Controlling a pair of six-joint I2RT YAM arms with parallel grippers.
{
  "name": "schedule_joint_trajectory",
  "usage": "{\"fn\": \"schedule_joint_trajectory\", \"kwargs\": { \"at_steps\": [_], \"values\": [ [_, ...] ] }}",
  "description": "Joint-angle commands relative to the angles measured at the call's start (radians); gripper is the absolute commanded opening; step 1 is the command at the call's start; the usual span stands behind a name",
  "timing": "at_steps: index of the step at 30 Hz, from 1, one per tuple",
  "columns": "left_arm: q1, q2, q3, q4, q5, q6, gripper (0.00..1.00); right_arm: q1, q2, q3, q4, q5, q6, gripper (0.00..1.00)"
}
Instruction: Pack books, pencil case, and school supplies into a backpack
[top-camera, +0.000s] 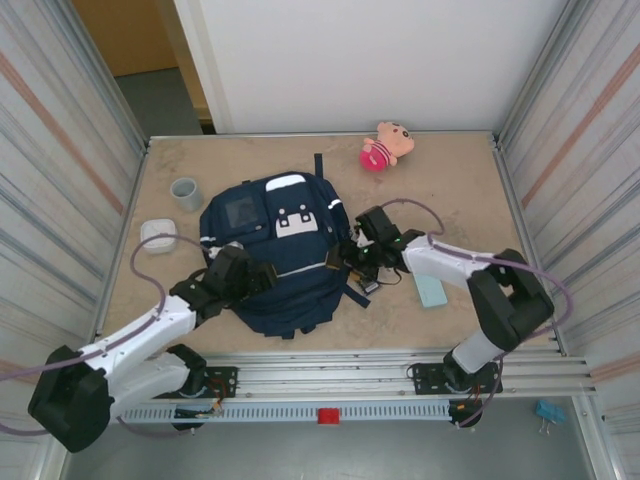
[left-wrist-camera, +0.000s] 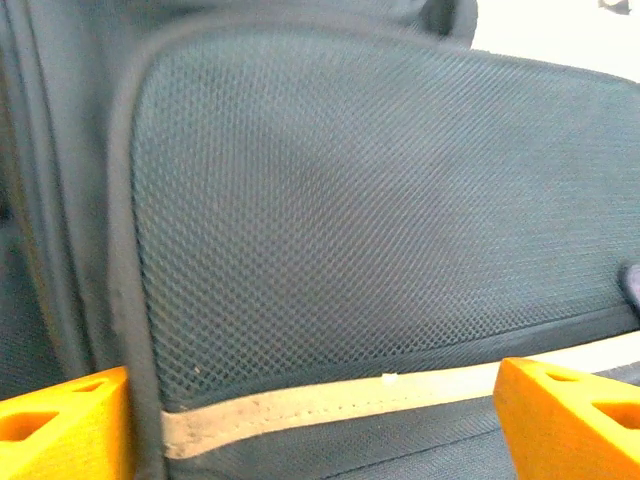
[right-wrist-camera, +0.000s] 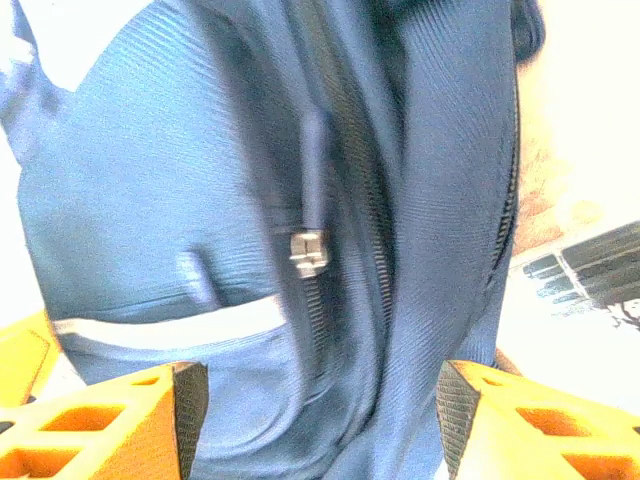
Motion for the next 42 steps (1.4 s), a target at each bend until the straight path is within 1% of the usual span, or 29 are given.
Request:
{"fn": "schedule_joint_trajectory", "kwargs": {
  "at_steps": [1,3,5,7,10,13,17,20,22,28,30,32,35,38,39,42],
  "values": [
    [-0.005,-0.044,0.100,-0.022,-0.050,0.383,0.89,-0.031,-0.166,-0.002,-0.071,0.068,-0.108,0.64],
    [-0.007,-0.031,0.120,0.016,0.054,0.598,0.88,-0.054,-0.242,-0.015,-0.086,0.091,-0.154,0.65],
    [-0.008,0.001,0.144,0.023,0.223,0.806,0.88,-0.061,-0.325,-0.035,-0.085,0.132,-0.212,0.65],
    [-0.007,0.048,0.171,0.021,0.323,0.923,0.88,-0.064,-0.373,-0.055,-0.071,0.165,-0.255,0.66],
    [-0.008,0.157,0.238,-0.007,0.396,1.021,0.88,-0.072,-0.414,-0.075,-0.068,0.186,-0.284,0.67],
    [-0.020,0.282,0.311,-0.035,0.404,1.063,0.88,-0.077,-0.417,-0.098,-0.054,0.192,-0.280,0.67],
    [-0.078,0.424,0.378,-0.037,0.376,1.106,0.88,-0.078,-0.418,-0.127,-0.036,0.197,-0.270,0.67],
    [-0.132,0.500,0.409,-0.022,0.307,1.103,0.89,-0.084,-0.447,-0.145,-0.034,0.212,-0.270,0.67],
    [-0.153,0.536,0.401,0.016,0.285,1.091,0.91,-0.086,-0.452,-0.157,-0.027,0.210,-0.272,0.67],
    [-0.178,0.577,0.400,0.083,0.273,1.062,0.93,-0.086,-0.467,-0.189,0.002,0.182,-0.247,0.67],
    [-0.186,0.584,0.401,0.097,0.217,1.060,0.93,-0.086,-0.474,-0.203,0.014,0.186,-0.237,0.67],
    [-0.186,0.589,0.397,0.114,0.187,1.065,0.94,-0.086,-0.480,-0.211,0.022,0.188,-0.235,0.67],
    [-0.185,0.599,0.393,0.103,0.227,1.105,0.95,-0.086,-0.482,-0.213,0.024,0.188,-0.236,0.67],
    [-0.191,0.616,0.389,0.041,0.360,1.163,0.96,-0.087,-0.480,-0.213,0.024,0.183,-0.241,0.67],
    [-0.196,0.620,0.382,0.036,0.361,1.167,0.97,-0.086,-0.481,-0.214,0.025,0.178,-0.242,0.67],
    [-0.205,0.638,0.358,0.052,0.293,1.160,0.97,-0.086,-0.485,-0.221,0.035,0.166,-0.244,0.66]
  ]
}}
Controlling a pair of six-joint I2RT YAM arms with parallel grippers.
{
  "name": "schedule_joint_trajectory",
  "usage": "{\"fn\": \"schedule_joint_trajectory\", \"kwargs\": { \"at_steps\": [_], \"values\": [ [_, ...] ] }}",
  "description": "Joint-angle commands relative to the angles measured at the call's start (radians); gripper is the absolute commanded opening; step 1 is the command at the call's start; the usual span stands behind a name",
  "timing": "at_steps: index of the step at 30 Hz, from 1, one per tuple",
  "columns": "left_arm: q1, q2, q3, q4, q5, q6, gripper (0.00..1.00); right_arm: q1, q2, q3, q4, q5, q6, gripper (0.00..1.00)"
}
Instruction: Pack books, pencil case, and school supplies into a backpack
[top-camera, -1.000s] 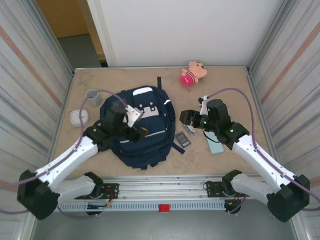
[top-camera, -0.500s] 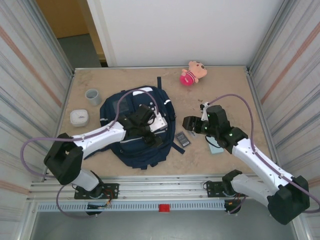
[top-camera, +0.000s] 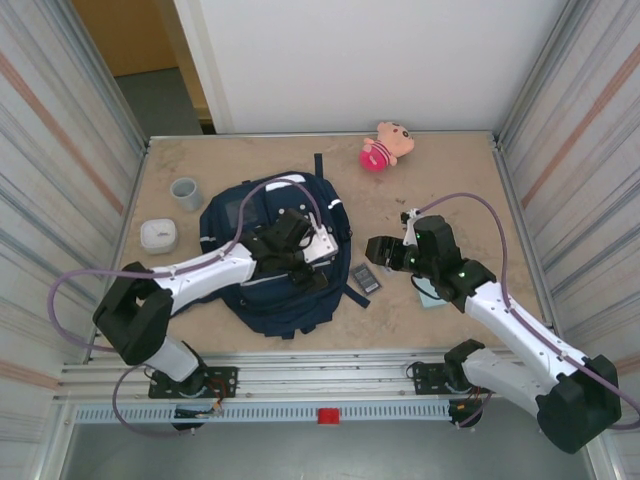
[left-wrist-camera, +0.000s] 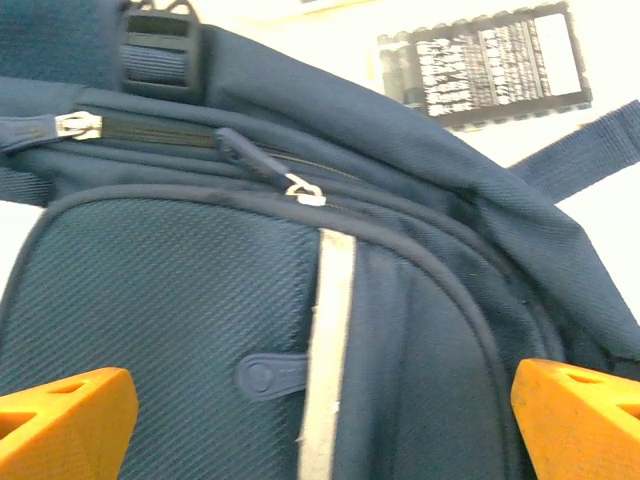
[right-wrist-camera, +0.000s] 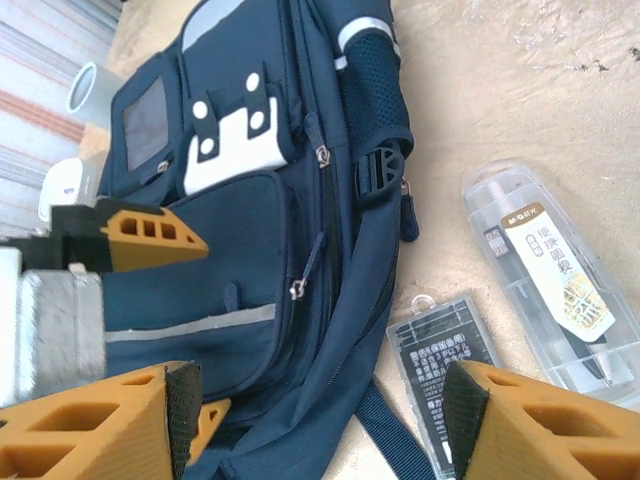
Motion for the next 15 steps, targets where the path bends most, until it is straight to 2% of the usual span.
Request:
{"fn": "schedule_joint_trajectory", "kwargs": {
  "at_steps": [1,7,10,11,15],
  "values": [
    [-0.009,0.029,-0.023,-0.020,-0.026,0.039,0.97,-0.006,-0.027,-0.015,0.029,-0.008,-0.002,0.66],
    [-0.009,0.078,-0.034,0.041,-0.239,0.016,0.99,-0.006,-0.037,-0.028,0.033,-0.002,-0.003,0.66],
    [-0.009,0.095,-0.040,0.072,-0.286,0.010,0.93,-0.006,-0.037,-0.032,0.032,0.001,-0.004,0.66],
    [-0.009,0.095,-0.043,0.080,-0.289,0.011,0.86,-0.006,-0.037,-0.035,0.032,0.001,-0.005,0.66],
    [-0.009,0.062,-0.056,0.106,-0.280,-0.005,0.44,-0.006,-0.045,-0.046,0.035,0.000,-0.008,0.66]
  ]
}}
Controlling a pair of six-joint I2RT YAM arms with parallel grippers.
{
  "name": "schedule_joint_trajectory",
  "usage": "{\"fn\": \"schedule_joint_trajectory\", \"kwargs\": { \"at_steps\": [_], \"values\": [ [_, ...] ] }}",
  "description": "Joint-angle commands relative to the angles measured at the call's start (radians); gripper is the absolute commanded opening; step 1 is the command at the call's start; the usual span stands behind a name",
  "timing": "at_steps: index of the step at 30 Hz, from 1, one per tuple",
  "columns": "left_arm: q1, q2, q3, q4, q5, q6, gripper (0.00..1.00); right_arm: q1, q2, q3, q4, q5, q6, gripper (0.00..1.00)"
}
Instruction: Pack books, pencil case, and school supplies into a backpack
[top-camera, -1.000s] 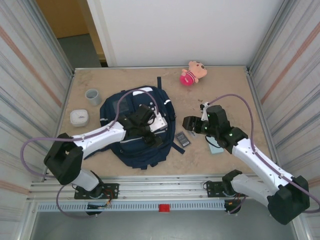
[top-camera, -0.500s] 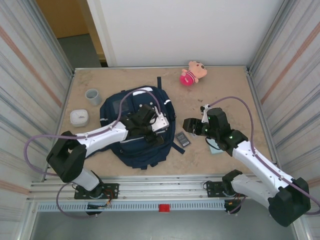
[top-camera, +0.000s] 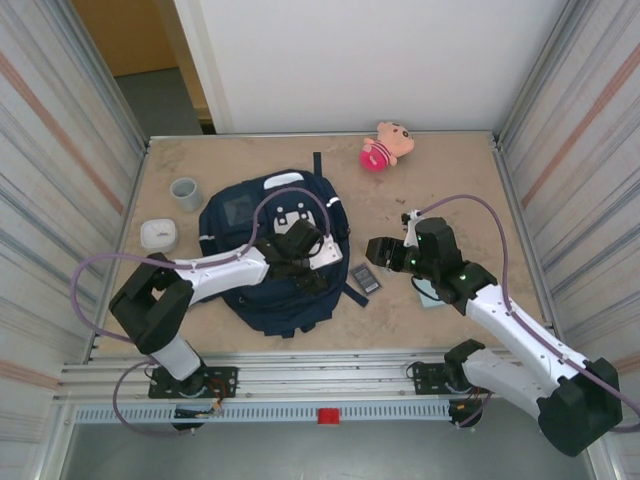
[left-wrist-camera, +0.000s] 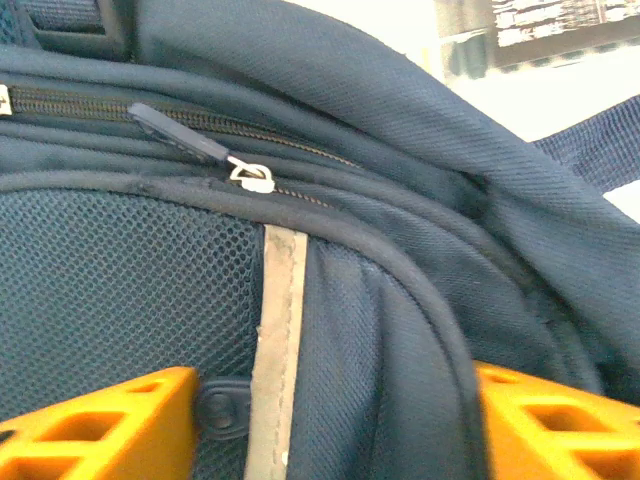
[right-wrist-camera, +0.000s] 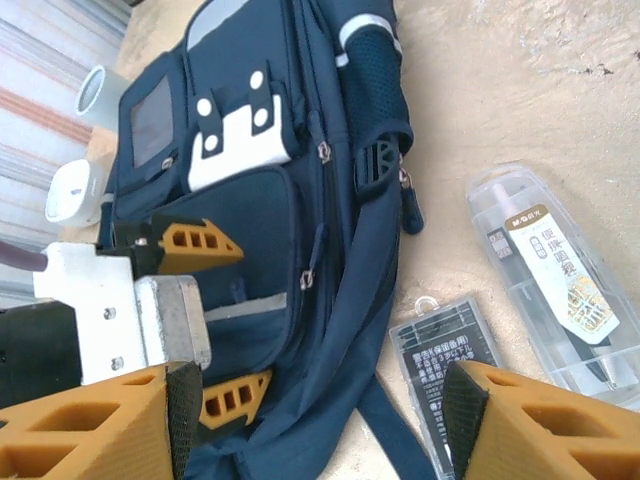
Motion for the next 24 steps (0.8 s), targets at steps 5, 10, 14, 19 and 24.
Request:
{"fn": "schedule_joint_trajectory", "kwargs": {
  "at_steps": [5,10,14,19,24],
  "values": [
    [0.019,-0.182,-0.037,0.020,-0.012,0.006,0.04,-0.008,-0.041,-0.028,0.013,-0.008,-0.066,0.67],
    [0.104,-0.395,-0.037,-0.016,0.309,0.027,0.00,-0.014,-0.034,-0.025,0.051,-0.116,-0.277,0.69],
    [0.194,-0.482,-0.020,-0.077,0.477,0.054,0.00,-0.001,-0.024,0.000,0.097,-0.200,-0.442,0.70],
    [0.225,-0.494,0.022,-0.189,0.567,0.131,0.00,0.066,0.011,0.040,0.215,-0.272,-0.738,0.72],
    [0.226,-0.508,0.016,-0.147,0.646,0.132,0.00,0.106,0.187,0.161,0.226,-0.417,-0.915,0.72]
  ]
}}
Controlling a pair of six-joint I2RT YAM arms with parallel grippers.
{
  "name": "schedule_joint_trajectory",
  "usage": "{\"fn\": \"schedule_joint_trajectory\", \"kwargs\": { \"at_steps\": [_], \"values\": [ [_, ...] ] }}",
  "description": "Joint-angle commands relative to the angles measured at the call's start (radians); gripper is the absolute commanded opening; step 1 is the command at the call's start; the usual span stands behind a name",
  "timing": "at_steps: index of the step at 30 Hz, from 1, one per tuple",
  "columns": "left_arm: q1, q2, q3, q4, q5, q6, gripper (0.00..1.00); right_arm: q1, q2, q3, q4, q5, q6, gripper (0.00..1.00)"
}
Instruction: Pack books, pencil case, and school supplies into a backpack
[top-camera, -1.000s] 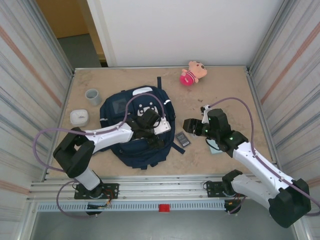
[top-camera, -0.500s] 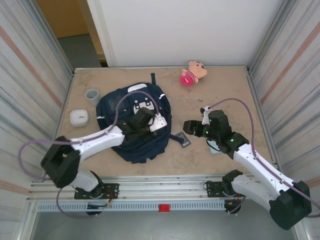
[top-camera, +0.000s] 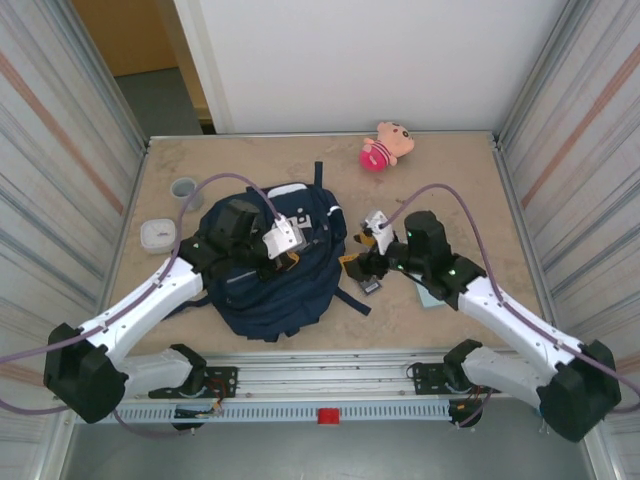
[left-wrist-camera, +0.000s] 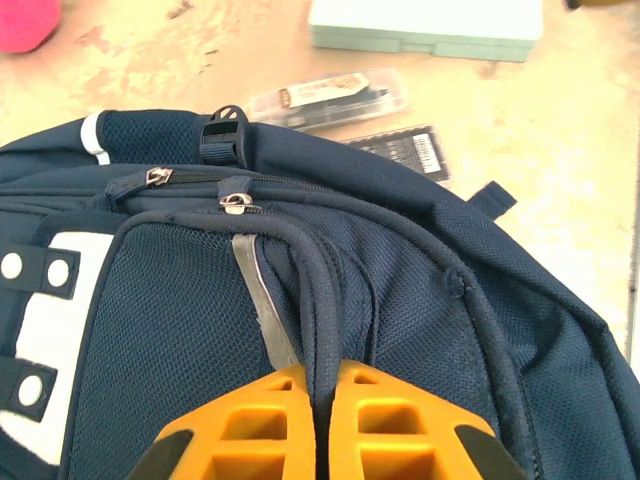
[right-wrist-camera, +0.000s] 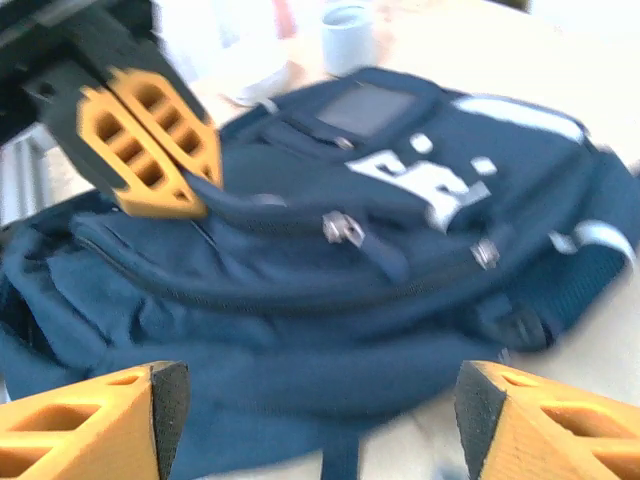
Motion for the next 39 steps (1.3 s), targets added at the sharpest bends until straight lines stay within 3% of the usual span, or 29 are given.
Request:
{"fn": "schedule_joint_trajectory", "kwargs": {
  "at_steps": [1,10,14,17,20,23,27,29,36,39],
  "values": [
    [0.001,-0.044,0.047,0.079,0.140,0.028,0.00,0.015,0.114,0.095,0.059,-0.165,-0.206,0.72],
    [0.002,-0.096,0.013,0.102,0.159,0.071,0.00,0.032,0.378,0.252,0.041,-0.417,-0.315,0.70],
    [0.003,-0.124,-0.006,0.111,0.152,0.079,0.00,0.033,0.440,0.285,0.023,-0.462,-0.344,0.66],
    [0.004,-0.134,-0.018,0.111,0.150,0.077,0.00,0.029,0.484,0.332,-0.028,-0.507,-0.370,0.38],
    [0.010,-0.145,-0.034,0.130,0.105,0.012,0.08,0.032,0.500,0.361,-0.081,-0.506,-0.394,0.02],
    [0.020,-0.146,-0.041,0.118,0.073,-0.061,0.25,0.033,0.470,0.336,-0.046,-0.479,-0.382,0.00],
    [0.020,-0.154,-0.068,0.126,0.087,-0.163,0.58,0.047,0.429,0.306,0.040,-0.450,-0.329,0.00],
    [0.020,-0.153,-0.085,0.133,0.097,-0.187,0.67,0.059,0.422,0.307,0.046,-0.441,-0.327,0.00],
    [0.019,-0.103,-0.092,0.069,0.043,-0.099,0.73,0.076,0.405,0.313,0.057,-0.447,-0.314,0.00],
    [0.033,-0.076,-0.095,0.064,0.027,-0.075,0.66,0.080,0.395,0.312,0.052,-0.454,-0.316,0.00]
  ]
}}
